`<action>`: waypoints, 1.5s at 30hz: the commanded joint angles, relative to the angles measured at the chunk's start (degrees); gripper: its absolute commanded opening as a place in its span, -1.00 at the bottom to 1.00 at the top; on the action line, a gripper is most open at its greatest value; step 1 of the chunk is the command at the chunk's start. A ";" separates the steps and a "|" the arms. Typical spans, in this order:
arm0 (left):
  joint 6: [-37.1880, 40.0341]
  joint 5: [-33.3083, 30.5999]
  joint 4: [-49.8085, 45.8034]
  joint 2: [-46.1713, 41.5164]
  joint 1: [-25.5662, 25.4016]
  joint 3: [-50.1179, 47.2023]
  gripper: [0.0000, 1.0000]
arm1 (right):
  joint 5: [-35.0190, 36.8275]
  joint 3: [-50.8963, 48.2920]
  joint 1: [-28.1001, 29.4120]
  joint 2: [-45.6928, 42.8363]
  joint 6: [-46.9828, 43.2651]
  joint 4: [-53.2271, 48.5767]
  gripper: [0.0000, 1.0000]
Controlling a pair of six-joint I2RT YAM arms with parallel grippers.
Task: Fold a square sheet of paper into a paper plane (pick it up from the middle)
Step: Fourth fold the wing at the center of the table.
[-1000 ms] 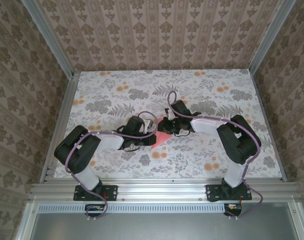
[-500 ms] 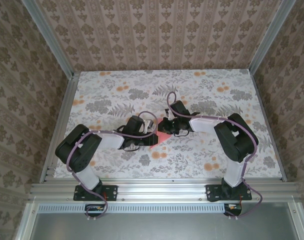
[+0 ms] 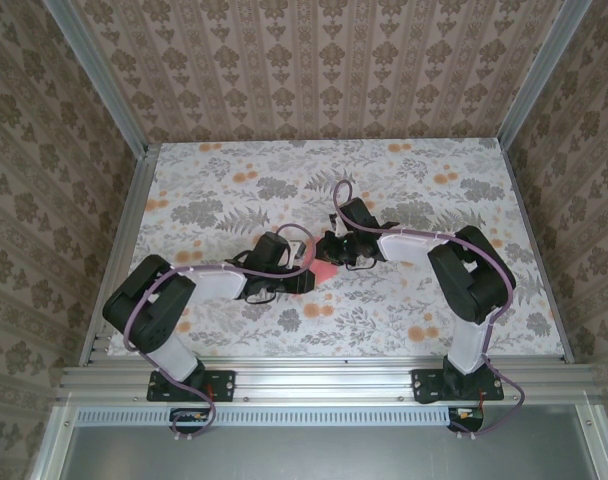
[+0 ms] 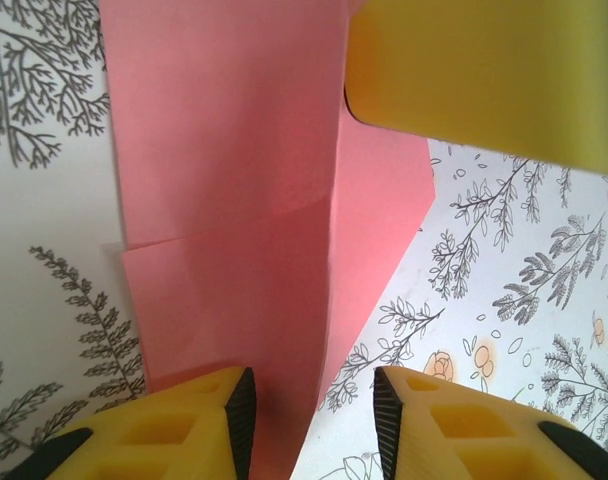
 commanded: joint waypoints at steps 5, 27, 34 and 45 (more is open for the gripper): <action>3.86 -5.17 -7.63 -1.74 -1.00 3.04 -0.26 | -0.58 1.36 0.33 1.32 1.16 0.69 -0.70; -2.60 -3.29 -6.53 0.63 -0.96 5.45 -1.00 | 0.51 -4.64 -1.29 -7.04 0.08 -0.01 -0.58; -7.75 -0.52 -1.00 1.58 -0.69 4.21 -1.00 | -1.82 -7.67 -1.67 -9.05 -0.27 1.29 -0.57; -12.61 -0.85 6.69 4.37 0.43 -0.28 -1.00 | -4.83 -4.89 -1.05 -5.15 1.40 4.94 -0.70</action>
